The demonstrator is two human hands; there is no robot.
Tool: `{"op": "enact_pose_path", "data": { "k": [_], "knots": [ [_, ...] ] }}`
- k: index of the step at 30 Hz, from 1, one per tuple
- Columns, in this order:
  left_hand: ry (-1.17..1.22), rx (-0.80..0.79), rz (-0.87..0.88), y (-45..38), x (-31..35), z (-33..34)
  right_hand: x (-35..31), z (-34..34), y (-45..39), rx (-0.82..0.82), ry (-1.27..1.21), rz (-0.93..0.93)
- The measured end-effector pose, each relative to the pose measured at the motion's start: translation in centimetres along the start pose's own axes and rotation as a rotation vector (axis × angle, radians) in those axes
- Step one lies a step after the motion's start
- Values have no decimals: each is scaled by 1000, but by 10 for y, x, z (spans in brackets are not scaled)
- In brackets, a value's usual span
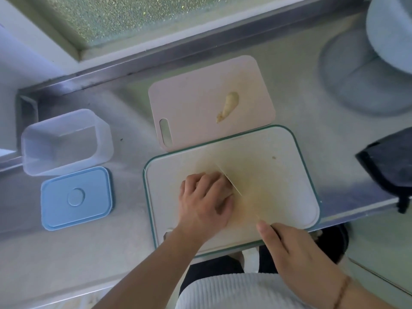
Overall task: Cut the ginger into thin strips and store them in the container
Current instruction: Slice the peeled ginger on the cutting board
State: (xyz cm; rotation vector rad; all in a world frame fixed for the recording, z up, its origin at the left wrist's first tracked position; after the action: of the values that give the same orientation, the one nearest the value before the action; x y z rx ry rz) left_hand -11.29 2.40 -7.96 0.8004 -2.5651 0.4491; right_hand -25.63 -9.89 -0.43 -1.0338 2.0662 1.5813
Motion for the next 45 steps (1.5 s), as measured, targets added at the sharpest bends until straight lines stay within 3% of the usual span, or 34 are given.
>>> {"op": "enact_pose_path", "data": {
  "k": [17,22,28,34,38,45],
  "knots": [
    [5,-17,-1,-1,-2,2,-1,-2,5,-95,-58,146],
    [30,2,10,-1,0,2,-4,-6,4,65,64,22],
    [31,-65,-16,-2,0,1,-9,-4,-2,45,64,1],
    [25,-70,-19,-3,0,1,-9,-1,-3,-36,-80,114],
    [27,-66,-1,-4,1,1,-6,-4,-6,-1,3,44],
    [50,-61,6,-4,-1,4,-24,-13,-30,-103,-36,27]
  ]
}}
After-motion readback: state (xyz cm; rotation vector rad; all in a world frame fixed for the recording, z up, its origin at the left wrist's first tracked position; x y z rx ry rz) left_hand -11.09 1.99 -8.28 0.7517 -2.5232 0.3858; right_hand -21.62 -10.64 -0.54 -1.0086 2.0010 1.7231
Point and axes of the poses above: each hand's wrist, its own y-axis away from the middle knuckle, its own z-axis out of the palm, x = y × z, the point moved 3 cm from there along -y, towards the middle knuckle, and after that the axes turned 15 degrees about -x, right-handed, at the moved point
